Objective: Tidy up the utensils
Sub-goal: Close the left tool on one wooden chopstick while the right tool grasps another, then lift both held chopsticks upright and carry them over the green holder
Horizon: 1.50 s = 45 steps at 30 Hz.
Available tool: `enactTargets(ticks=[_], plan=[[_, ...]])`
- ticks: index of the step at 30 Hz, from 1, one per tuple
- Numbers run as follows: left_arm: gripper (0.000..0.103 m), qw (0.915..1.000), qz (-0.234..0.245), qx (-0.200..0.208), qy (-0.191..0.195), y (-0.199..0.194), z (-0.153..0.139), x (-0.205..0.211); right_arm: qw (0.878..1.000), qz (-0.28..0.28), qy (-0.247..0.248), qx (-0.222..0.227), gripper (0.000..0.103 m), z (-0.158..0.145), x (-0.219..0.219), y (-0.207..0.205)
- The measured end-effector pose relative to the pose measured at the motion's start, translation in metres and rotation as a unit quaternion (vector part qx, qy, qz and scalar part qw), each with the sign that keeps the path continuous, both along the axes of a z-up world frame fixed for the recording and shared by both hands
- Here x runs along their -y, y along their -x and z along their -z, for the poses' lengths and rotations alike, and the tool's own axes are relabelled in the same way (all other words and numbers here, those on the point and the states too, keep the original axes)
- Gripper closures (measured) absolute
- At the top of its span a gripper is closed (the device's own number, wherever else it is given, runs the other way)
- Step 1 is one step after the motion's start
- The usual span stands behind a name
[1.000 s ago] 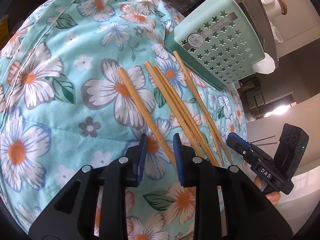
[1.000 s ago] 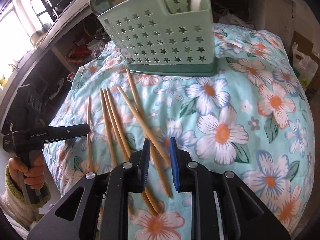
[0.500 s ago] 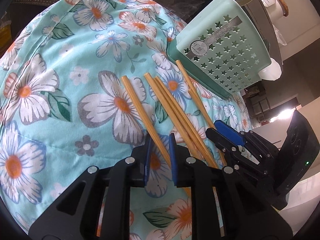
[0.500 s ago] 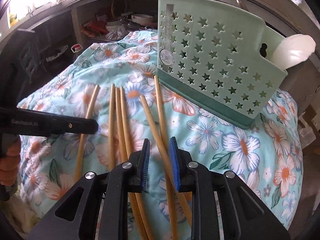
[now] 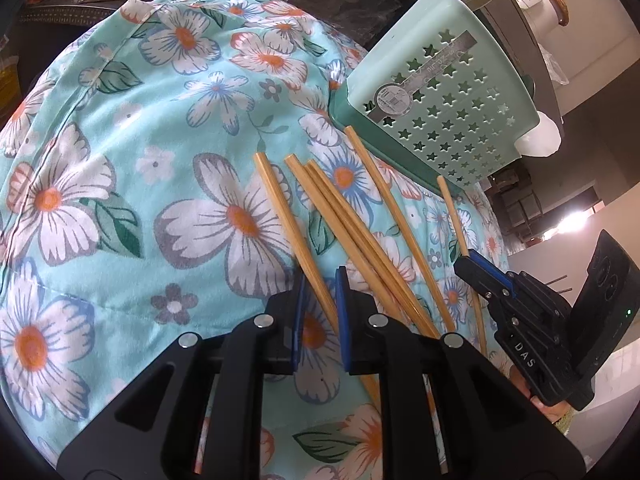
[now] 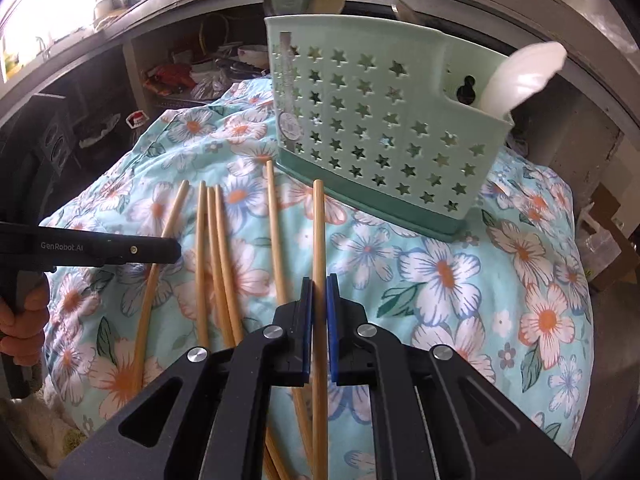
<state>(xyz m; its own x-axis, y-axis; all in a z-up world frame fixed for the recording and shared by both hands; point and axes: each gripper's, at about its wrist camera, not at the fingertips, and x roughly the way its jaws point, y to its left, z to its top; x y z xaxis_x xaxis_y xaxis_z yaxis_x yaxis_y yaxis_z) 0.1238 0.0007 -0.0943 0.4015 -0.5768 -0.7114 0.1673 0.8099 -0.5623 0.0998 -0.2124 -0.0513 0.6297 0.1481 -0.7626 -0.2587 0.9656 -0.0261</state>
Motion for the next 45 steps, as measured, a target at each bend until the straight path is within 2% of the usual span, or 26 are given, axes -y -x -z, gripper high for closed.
enactTargets(ticks=[6, 11, 16, 20, 27, 32, 36, 40, 45], plan=[[0.094, 0.9994, 0.023, -0.001, -0.024, 0.006, -0.004, 0.001, 0.995, 0.061, -0.061, -0.06, 0.096, 0.013, 0.044, -0.001], [0.094, 0.9991, 0.028, -0.011, -0.031, 0.008, -0.007, -0.003, 0.986, 0.072, -0.111, -0.097, 0.096, 0.025, 0.06, -0.002], [0.089, 0.999, 0.026, -0.018, -0.033, -0.003, -0.009, 0.0, 0.983, 0.077, -0.129, -0.104, 0.095, 0.023, 0.064, -0.01], [0.089, 0.9986, 0.023, -0.013, -0.047, -0.012, -0.011, 0.007, 0.982, 0.075, -0.137, -0.109, 0.095, 0.027, 0.064, -0.025], [0.09, 0.9988, 0.009, -0.007, -0.048, -0.026, -0.007, 0.009, 0.977, 0.078, -0.167, -0.109, 0.095, 0.034, 0.066, -0.04], [0.095, 0.9992, -0.008, -0.002, -0.038, -0.03, -0.009, 0.001, 0.978, 0.085, -0.17, -0.089, 0.096, 0.026, 0.068, -0.037], [0.096, 0.9991, -0.022, 0.017, -0.031, -0.025, -0.02, -0.011, 0.979, 0.088, -0.175, -0.057, 0.096, 0.007, 0.071, -0.028], [0.097, 0.9981, -0.033, 0.05, -0.012, -0.015, -0.046, -0.027, 0.98, 0.09, -0.178, -0.006, 0.096, -0.023, 0.077, -0.012], [0.098, 0.9936, -0.037, 0.104, 0.022, 0.0, -0.088, -0.035, 0.973, 0.092, -0.2, 0.062, 0.096, -0.065, 0.086, 0.01]])
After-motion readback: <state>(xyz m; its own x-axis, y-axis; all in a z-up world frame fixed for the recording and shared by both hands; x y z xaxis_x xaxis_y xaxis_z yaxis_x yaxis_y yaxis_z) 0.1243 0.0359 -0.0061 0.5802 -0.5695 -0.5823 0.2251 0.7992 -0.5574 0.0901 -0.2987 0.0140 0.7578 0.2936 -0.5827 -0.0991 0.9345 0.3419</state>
